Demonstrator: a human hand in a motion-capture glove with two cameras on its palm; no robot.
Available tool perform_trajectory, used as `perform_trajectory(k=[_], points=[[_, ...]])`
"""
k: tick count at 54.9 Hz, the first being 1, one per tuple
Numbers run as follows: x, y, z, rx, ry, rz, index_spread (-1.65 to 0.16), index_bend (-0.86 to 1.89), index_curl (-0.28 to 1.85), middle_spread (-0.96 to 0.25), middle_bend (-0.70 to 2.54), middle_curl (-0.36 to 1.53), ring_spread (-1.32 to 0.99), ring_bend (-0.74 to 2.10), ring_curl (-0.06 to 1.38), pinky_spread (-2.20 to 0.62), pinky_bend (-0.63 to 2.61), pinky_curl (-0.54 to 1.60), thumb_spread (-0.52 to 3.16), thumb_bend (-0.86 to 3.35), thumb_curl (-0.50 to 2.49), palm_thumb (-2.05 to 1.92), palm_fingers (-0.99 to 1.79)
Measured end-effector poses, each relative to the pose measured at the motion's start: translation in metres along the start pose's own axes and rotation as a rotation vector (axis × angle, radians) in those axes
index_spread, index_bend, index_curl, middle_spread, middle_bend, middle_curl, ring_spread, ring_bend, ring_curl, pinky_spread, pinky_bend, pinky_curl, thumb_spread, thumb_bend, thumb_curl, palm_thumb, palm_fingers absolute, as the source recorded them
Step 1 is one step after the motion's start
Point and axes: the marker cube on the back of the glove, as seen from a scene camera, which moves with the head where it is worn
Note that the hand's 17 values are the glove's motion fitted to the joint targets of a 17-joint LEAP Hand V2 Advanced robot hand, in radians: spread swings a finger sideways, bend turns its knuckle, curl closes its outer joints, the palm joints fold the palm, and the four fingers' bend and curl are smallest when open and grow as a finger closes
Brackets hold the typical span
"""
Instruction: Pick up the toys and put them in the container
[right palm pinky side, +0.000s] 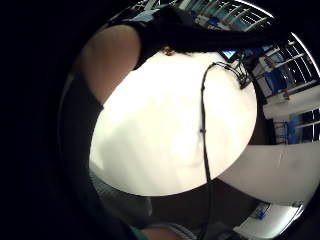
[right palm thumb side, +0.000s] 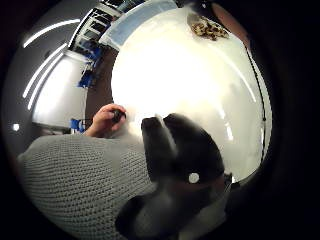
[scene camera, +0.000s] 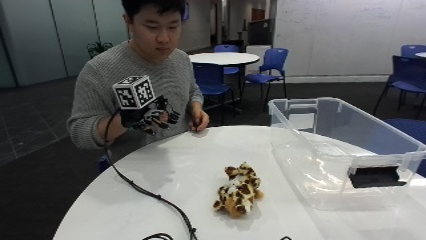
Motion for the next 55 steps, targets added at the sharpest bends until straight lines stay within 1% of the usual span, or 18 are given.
perform_trajectory(k=[6, 13, 25, 33, 37, 40, 48, 55], points=[[0.001, 0.001, 0.0, 0.002, 0.005, 0.01, -0.24, 0.17, 0.08, -0.11, 0.15, 0.05, -0.06, 0.22, 0.05, 0.04, 0.59, 0.17, 0.81, -0.02, 0.01, -0.03, 0.12], [0.003, 0.001, 0.0, -0.006, 0.005, 0.021, -0.3, 0.18, 0.14, -0.14, 0.17, 0.1, -0.07, 0.24, 0.08, 0.05, 0.64, 0.21, 1.1, -0.02, 0.04, -0.04, 0.08], [0.005, -0.008, 0.003, -0.021, 0.012, 0.02, -0.34, 0.19, 0.21, -0.15, 0.18, 0.16, -0.08, 0.27, 0.13, 0.06, 0.67, 0.25, 1.3, -0.03, 0.08, -0.05, 0.03], [0.009, -0.029, 0.003, -0.036, 0.03, 0.01, -0.35, 0.19, 0.25, -0.16, 0.18, 0.2, -0.09, 0.28, 0.15, 0.06, 0.69, 0.27, 1.34, -0.03, 0.1, -0.05, 0.01], [0.014, -0.054, -0.002, -0.029, 0.04, 0.0, -0.35, 0.18, 0.27, -0.16, 0.18, 0.21, -0.09, 0.29, 0.17, 0.06, 0.69, 0.28, 1.35, -0.03, 0.11, -0.05, 0.0], [0.02, -0.083, -0.006, -0.025, 0.048, -0.01, -0.35, 0.18, 0.27, -0.16, 0.18, 0.22, -0.09, 0.3, 0.17, 0.06, 0.71, 0.28, 1.36, -0.03, 0.11, -0.05, -0.01], [0.04, -0.186, -0.009, -0.028, 0.052, -0.023, -0.36, 0.16, 0.29, -0.16, 0.18, 0.24, -0.09, 0.31, 0.19, 0.06, 0.75, 0.3, 1.37, -0.03, 0.12, -0.04, -0.03], [0.062, -0.265, 0.0, -0.098, 0.033, 0.029, -0.35, 0.14, 0.28, -0.16, 0.17, 0.26, -0.1, 0.34, 0.21, 0.06, 0.78, 0.32, 1.37, -0.02, 0.14, -0.02, -0.06]])
